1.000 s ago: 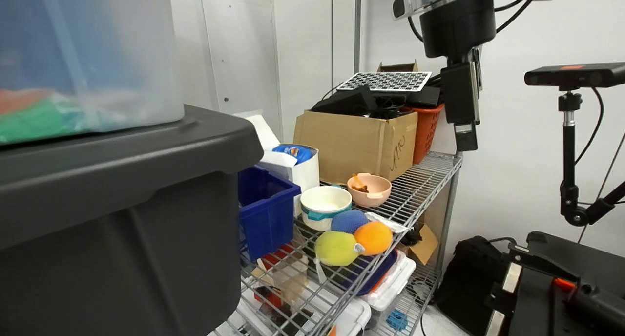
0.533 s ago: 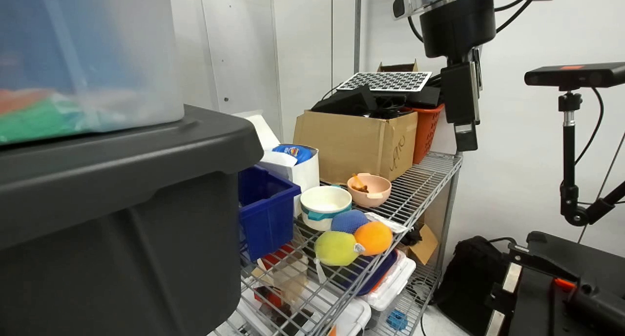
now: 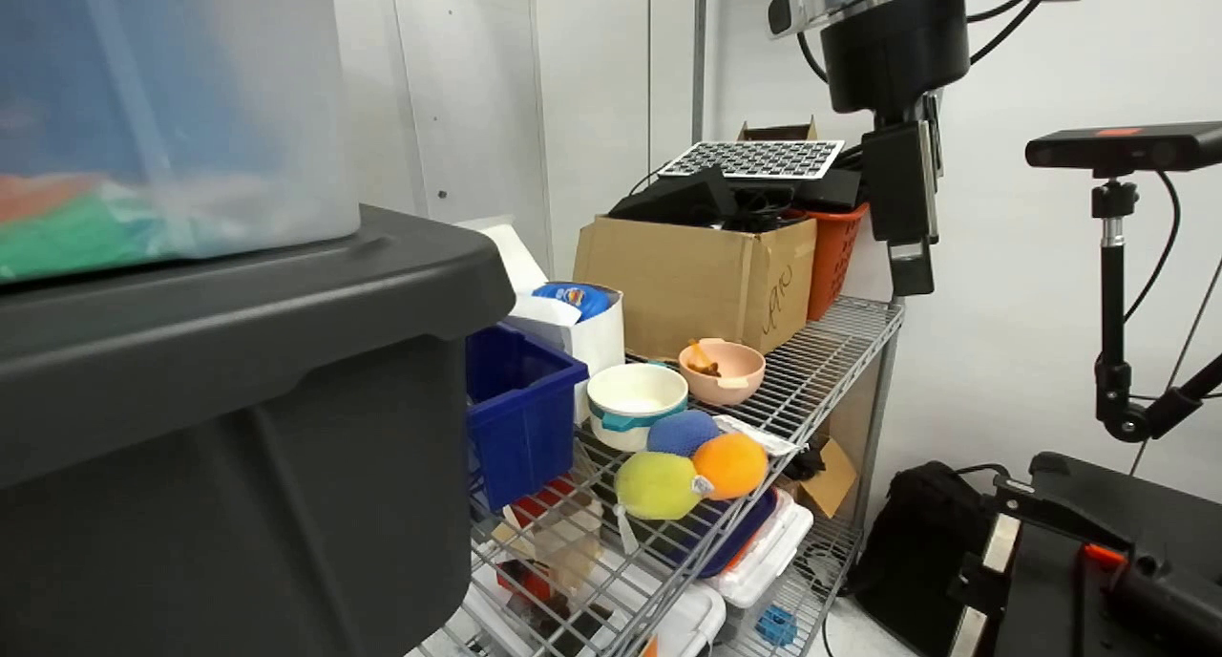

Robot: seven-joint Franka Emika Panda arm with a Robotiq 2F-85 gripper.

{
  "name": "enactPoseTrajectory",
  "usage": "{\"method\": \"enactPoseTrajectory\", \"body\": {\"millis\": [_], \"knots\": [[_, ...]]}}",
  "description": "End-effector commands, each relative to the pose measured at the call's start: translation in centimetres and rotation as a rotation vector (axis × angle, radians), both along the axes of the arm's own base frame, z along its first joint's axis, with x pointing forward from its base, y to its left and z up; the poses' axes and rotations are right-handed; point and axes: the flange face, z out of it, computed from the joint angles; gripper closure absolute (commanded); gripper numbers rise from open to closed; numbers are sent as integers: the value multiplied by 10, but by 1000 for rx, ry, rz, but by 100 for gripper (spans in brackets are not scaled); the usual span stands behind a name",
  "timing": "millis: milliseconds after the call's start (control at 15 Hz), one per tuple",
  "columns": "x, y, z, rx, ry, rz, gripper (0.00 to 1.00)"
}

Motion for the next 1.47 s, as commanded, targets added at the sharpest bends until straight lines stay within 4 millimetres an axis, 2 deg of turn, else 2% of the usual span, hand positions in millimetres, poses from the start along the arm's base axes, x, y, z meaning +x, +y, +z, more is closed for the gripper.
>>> {"method": "enactPoseTrajectory", "body": {"millis": [0,600,1400], "knots": [[0,0,0,0,1,0,0],[0,0,0,0,1,0,0],[2,4,-14,-1,28,-3,0]]}}
